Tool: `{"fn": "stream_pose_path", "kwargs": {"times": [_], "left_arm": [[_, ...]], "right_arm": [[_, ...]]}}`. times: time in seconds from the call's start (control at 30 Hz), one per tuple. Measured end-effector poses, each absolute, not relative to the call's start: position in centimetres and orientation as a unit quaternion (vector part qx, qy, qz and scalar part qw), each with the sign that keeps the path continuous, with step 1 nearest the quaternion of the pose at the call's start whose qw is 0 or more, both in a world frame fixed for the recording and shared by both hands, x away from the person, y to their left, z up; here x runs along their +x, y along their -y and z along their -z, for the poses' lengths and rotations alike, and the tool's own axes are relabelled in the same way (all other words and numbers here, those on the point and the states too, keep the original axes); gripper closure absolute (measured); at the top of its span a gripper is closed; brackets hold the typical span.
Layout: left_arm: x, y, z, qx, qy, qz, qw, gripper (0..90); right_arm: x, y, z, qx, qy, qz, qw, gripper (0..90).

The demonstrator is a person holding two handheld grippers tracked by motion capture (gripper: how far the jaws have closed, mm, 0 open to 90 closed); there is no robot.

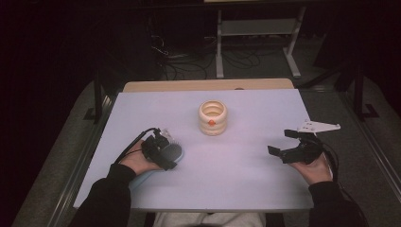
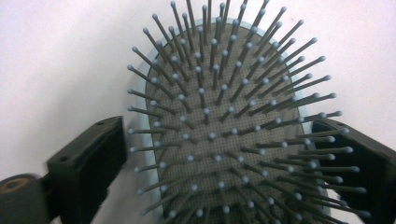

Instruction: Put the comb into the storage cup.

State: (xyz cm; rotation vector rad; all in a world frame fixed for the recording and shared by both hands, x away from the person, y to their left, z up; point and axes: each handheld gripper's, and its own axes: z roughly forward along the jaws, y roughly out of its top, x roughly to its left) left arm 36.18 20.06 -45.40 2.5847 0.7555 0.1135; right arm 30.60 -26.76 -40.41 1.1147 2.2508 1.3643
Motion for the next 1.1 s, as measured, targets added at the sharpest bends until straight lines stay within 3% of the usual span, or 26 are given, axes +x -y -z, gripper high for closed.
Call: {"fn": "stream_pose_path", "kwargs": {"times": [0.17, 1.1], "left_arm": [[36.01, -19.98, 45.29, 0.938, -0.265, -0.048, 0.217, 14.4], [36.13, -19.93, 45.02, 0.946, -0.240, -0.056, 0.210, 19.4]], "right_arm": [[30.60, 26.79, 40.40, 0.386, -0.779, -0.474, 0.141, 0.0], [30.62, 26.77, 40.42, 0.386, -0.779, -0.473, 0.138, 0.0]]}}
